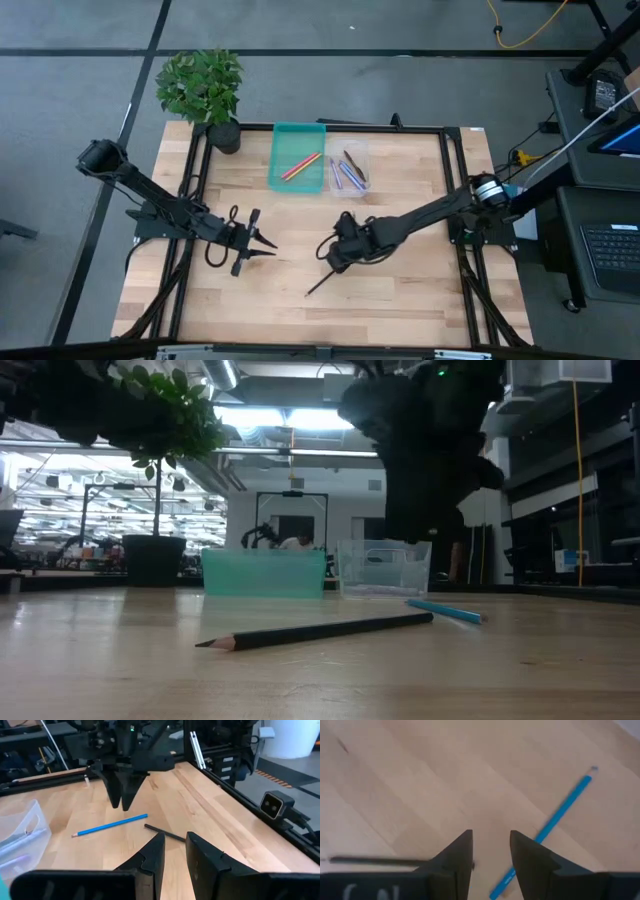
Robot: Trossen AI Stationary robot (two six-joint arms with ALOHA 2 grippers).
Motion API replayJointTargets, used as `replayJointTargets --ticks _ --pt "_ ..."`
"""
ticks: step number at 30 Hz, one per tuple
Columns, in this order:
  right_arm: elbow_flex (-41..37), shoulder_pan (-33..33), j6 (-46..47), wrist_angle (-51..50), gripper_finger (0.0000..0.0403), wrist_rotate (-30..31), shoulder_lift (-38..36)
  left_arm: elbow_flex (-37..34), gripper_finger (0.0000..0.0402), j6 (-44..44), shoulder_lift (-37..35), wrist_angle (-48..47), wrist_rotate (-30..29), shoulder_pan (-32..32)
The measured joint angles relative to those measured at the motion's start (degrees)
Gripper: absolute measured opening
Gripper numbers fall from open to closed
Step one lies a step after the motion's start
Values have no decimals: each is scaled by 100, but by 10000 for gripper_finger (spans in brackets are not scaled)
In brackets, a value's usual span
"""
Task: Sort pens & pencils
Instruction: Put the blue pencil into the blue bin
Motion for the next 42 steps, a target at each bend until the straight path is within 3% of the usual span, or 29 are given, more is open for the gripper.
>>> replayJointTargets --ticks 4,11,42 --pt "91 -91 -413 30 132 -345 136 -2 73 -2 6 -225 0 0" --pt "89 -389 529 -319 132 -719 116 0 73 -2 16 -239 0 1" --pt "-5 -598 1333 -716 132 -775 401 0 73 -54 16 -491 -2 2"
